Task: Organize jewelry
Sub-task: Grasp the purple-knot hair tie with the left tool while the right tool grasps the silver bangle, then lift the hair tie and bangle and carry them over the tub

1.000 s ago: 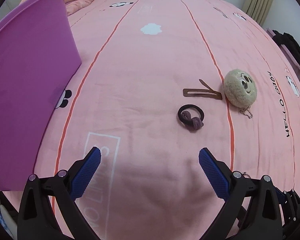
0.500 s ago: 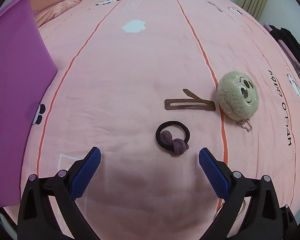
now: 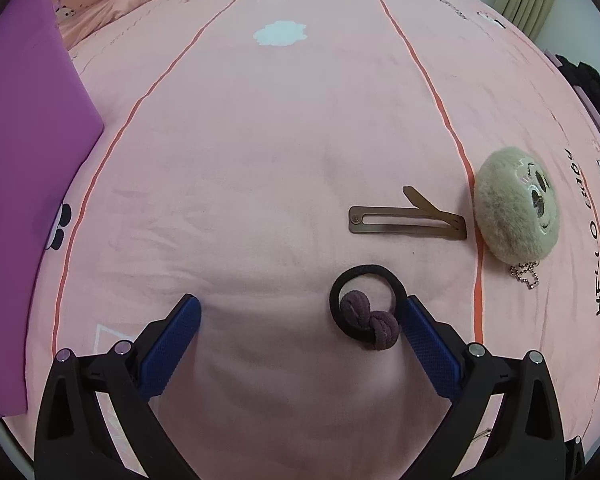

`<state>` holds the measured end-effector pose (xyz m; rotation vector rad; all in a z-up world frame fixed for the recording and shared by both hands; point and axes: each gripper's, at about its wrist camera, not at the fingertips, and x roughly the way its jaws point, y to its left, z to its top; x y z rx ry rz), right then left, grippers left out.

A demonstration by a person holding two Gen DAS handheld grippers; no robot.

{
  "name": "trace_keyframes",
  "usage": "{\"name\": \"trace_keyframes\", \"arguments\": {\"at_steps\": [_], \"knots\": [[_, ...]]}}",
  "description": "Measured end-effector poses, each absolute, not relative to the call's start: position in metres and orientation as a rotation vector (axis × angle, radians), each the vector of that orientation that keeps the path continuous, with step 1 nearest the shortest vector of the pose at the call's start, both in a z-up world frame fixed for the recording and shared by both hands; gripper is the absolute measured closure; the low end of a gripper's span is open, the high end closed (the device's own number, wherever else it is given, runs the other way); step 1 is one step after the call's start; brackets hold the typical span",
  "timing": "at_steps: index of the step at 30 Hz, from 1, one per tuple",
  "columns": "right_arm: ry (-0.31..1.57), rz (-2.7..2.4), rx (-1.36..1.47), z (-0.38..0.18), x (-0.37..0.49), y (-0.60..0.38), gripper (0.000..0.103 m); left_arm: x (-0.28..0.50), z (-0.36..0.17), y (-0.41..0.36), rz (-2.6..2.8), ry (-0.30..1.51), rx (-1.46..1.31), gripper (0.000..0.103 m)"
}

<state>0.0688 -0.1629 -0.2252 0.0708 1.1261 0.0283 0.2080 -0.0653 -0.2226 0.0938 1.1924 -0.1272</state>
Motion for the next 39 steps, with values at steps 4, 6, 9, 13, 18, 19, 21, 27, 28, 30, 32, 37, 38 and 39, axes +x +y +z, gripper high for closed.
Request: {"name": "trace_keyframes", "arguments": {"at_steps": [4,6,9,13,18,19,21,27,28,30,32,37,38,39], "knots": [[1.116,0.020,0.049,-0.227,0.070,-0.159,0.025,0.213,-0.225,-0.066,-0.121,1.185,0.097,0.005],[1.112,0.025,0.048,-0.227,0.071,-0.160,0.025,0.213,-0.226,-0.066,-0.117,1.191,0.090,0.005],[1.114,0.037,0.045,-0.226,0.073,-0.160,0.025,0.213,-0.226,-0.067,-0.123,1.192,0.101,0.005],[1.111,0.048,0.044,-0.224,0.078,-0.159,0.030,0.216,-0.226,-0.063,-0.152,1.194,0.092,0.006],[1.100,0.061,0.024,-0.220,0.085,-0.159,0.050,0.212,-0.221,-0.057,-0.162,1.190,0.084,0.018],[1.101,0.062,0.033,-0.220,0.085,-0.161,0.050,0.210,-0.219,-0.057,-0.164,1.184,0.082,0.024],[1.102,0.062,0.047,-0.220,0.086,-0.164,0.050,0.205,-0.216,-0.054,-0.174,1.170,0.070,0.038],[1.096,0.068,0.053,-0.221,0.088,-0.171,0.050,0.194,-0.207,-0.032,-0.162,1.160,0.011,0.082],[1.095,0.071,0.057,-0.221,0.087,-0.173,0.050,0.191,-0.206,-0.029,-0.162,1.162,0.009,0.082],[1.093,0.075,0.067,-0.221,0.086,-0.176,0.050,0.183,-0.203,-0.024,-0.162,1.158,0.008,0.083],[1.092,0.078,0.076,-0.220,0.083,-0.181,0.050,0.172,-0.199,-0.019,-0.170,1.150,0.008,0.083],[1.101,0.087,0.083,-0.214,0.070,-0.183,0.050,0.143,-0.191,-0.004,-0.214,1.171,-0.069,0.083],[1.101,0.088,0.082,-0.212,0.067,-0.183,0.050,0.137,-0.189,-0.003,-0.217,1.169,-0.069,0.083],[1.101,0.088,0.082,-0.211,0.060,-0.179,0.050,0.130,-0.185,-0.001,-0.220,1.161,-0.066,0.083]]}}
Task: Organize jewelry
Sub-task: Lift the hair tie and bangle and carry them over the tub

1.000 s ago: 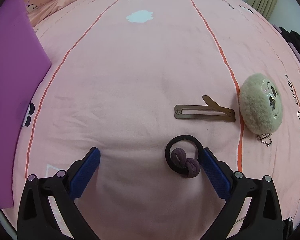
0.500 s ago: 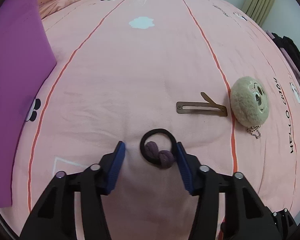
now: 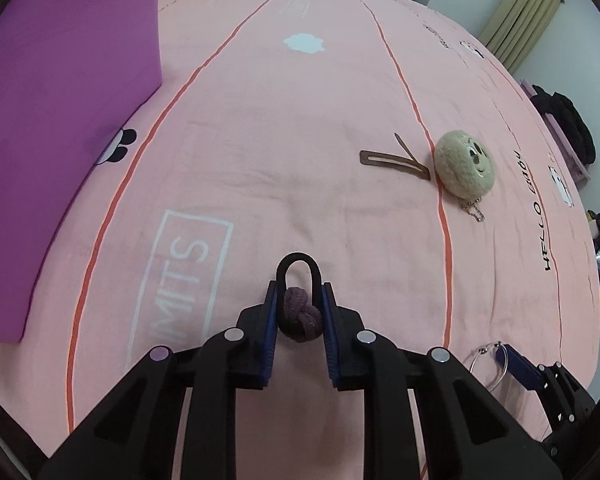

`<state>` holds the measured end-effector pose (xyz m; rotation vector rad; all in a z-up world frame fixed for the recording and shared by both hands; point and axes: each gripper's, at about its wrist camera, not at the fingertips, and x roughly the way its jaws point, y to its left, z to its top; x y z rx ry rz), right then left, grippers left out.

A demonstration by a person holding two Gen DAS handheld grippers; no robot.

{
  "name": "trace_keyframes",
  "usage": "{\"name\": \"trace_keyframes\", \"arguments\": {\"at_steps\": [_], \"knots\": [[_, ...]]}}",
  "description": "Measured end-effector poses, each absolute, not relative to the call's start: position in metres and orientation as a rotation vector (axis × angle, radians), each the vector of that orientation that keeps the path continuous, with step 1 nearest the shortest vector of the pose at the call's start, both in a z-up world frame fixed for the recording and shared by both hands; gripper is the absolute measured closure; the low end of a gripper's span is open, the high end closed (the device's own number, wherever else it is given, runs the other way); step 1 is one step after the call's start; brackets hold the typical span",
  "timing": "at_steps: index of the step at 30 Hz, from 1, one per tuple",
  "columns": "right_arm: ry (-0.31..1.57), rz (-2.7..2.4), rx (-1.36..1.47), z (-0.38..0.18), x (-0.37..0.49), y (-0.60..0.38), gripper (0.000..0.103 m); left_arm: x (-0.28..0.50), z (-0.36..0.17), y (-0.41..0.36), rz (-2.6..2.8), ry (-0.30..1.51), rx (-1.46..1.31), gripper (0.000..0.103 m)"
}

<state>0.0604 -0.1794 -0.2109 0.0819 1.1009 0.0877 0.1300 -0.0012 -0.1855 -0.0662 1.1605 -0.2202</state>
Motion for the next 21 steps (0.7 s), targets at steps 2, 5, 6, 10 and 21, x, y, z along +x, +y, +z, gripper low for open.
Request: {"name": "trace_keyframes", "arguments": {"at_steps": [2,5,6,10,21], "knots": [[1.103,0.090,0.094,-0.210,0.059,-0.181,0.050,0.120,-0.179,0.001,-0.226,1.148,-0.064,0.083],[1.098,0.089,0.107,-0.206,0.047,-0.179,0.050,0.106,-0.166,0.006,-0.225,1.124,-0.068,0.083],[1.094,0.090,0.110,-0.203,0.045,-0.179,0.050,0.102,-0.162,0.008,-0.223,1.118,-0.067,0.083],[1.067,0.100,0.109,-0.191,0.032,-0.175,0.050,0.083,-0.146,0.013,-0.229,1.094,-0.063,0.083],[0.941,0.162,0.104,-0.130,0.015,-0.156,0.050,0.051,-0.093,0.043,-0.235,0.978,-0.115,0.083]]}}
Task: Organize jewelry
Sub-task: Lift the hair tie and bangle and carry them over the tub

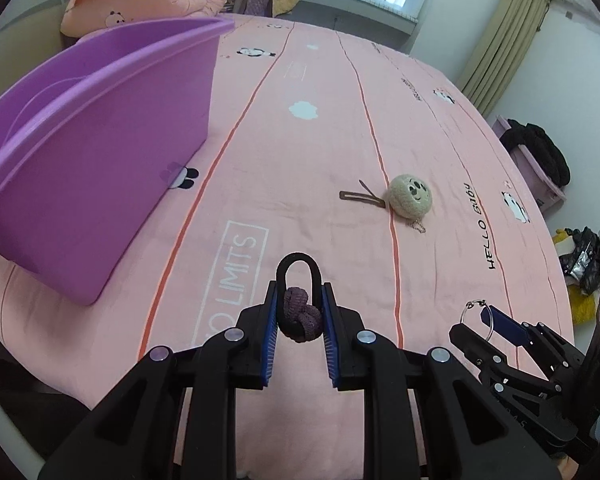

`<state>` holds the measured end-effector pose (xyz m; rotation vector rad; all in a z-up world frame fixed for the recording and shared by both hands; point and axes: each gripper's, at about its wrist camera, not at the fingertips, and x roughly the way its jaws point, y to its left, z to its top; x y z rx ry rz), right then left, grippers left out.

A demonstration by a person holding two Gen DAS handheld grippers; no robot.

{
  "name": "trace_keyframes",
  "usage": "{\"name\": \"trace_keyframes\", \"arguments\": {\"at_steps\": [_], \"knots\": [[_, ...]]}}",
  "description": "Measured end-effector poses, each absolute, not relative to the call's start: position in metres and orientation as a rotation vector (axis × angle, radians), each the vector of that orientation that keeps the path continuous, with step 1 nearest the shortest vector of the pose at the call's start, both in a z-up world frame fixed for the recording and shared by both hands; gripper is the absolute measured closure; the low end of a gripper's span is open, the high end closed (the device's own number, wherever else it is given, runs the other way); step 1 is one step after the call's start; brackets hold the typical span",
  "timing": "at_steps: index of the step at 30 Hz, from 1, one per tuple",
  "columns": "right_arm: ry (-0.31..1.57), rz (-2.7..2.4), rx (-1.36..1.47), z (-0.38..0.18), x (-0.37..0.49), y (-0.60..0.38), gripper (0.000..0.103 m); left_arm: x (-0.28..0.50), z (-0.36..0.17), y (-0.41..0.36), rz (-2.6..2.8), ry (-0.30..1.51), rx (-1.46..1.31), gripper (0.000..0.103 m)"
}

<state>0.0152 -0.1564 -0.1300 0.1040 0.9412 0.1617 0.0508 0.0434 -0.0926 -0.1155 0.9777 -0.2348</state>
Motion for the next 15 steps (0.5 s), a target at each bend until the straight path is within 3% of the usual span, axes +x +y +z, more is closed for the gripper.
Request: {"name": "trace_keyframes", "arguments": {"at_steps": [15], "knots": [[0.761,0.332,0.085,-0.030,0.060,-0.082,0.050,0.054,-0.015,0.121,-0.121,0.787,-0.110,0.083]]}}
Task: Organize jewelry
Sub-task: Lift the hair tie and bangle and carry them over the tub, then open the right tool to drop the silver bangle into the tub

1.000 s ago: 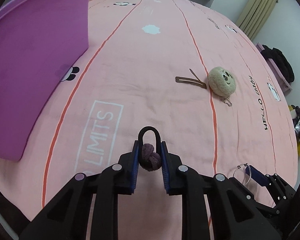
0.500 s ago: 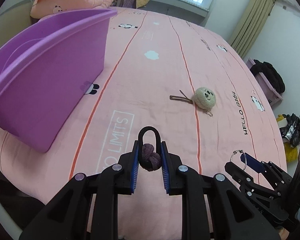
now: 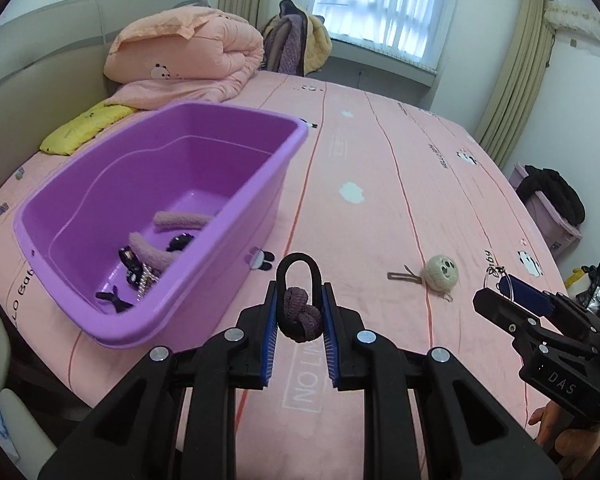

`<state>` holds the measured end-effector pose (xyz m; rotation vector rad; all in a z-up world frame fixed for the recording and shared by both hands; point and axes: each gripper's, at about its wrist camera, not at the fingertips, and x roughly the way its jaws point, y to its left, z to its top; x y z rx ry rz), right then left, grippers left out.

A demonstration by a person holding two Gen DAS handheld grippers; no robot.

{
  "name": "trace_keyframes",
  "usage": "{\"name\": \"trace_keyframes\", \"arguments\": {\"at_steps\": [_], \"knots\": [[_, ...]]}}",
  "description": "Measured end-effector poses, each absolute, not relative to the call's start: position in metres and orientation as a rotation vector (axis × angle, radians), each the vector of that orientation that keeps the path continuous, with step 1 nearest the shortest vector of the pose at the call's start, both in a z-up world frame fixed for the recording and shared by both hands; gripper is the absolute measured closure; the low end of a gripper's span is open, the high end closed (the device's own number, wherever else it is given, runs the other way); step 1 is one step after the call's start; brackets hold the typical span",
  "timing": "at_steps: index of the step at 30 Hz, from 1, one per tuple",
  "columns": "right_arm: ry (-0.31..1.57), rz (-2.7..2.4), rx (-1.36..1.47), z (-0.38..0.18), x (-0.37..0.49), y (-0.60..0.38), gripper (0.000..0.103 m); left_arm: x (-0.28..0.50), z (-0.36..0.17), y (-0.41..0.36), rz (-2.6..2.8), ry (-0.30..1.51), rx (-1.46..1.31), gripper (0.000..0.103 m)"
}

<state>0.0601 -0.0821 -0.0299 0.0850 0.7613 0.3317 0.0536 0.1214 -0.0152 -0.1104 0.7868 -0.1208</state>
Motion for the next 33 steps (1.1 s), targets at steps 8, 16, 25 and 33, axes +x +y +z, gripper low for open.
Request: {"name": "trace_keyframes", "arguments": {"at_steps": [8,16,25,33], "knots": [[0.745,0.506,0.062,0.006,0.118,0.005,0.050,0.075,0.005,0.200,0.027,0.736,-0.153,0.083],[0.767,0.608,-0.031,0.012,0.167,0.094,0.050,0.108,-0.004,0.267,0.175,0.785,-0.189,0.082],[0.868,0.594,-0.112,-0.019,0.214,0.145,0.050,0.143,-0.034,0.293,0.214,0.888,-0.238,0.077],[0.936,0.509,-0.099,-0.033,0.246,0.144,0.036,0.145,-0.041,0.293,0.242,0.885,-0.219,0.040]]}}
